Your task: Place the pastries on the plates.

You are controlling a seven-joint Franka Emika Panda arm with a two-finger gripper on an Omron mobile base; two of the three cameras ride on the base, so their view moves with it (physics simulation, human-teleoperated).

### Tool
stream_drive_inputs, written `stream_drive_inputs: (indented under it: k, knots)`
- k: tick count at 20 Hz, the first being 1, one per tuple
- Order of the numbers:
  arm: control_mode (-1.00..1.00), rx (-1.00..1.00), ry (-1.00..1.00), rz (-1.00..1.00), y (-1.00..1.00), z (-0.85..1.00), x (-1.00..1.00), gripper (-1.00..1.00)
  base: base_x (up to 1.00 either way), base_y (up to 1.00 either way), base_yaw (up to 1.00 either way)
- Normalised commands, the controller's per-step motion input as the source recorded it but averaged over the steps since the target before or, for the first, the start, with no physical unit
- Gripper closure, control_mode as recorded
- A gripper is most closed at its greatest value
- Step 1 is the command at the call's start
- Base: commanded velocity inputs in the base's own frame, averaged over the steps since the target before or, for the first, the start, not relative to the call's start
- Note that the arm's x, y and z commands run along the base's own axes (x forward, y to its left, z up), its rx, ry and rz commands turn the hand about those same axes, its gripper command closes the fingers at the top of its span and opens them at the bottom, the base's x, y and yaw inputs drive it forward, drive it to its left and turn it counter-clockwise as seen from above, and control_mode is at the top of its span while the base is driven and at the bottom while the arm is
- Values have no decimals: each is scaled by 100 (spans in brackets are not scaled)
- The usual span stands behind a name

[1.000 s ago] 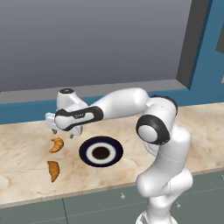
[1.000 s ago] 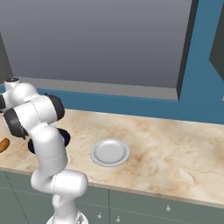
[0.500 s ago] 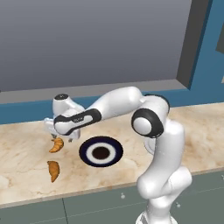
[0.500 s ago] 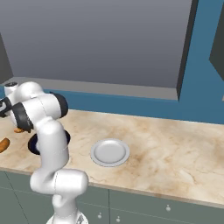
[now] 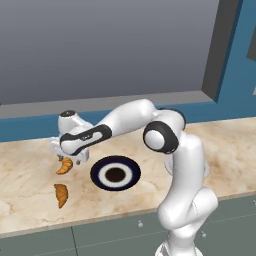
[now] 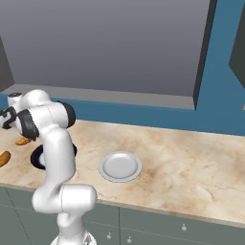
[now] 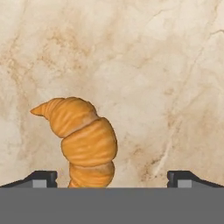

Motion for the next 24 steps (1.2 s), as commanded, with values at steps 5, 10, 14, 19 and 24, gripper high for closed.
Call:
stream_drive_inputs:
  k: [5, 10, 14, 19, 24]
  knots:
    - [-100, 0, 3, -3, 17, -29, 16, -100, 0, 0, 0]
    - [-100, 0, 4, -3, 14, -26, 18, -100, 0, 0, 0]
    - [-100, 0, 5, -2, 11, -35, 12, -100, 0, 0, 0]
    - [-100, -3, 5, 0, 6, -16, 0, 100, 0, 0, 0]
    - [-100, 0, 0, 0, -5, 26, -4, 100, 0, 0, 0]
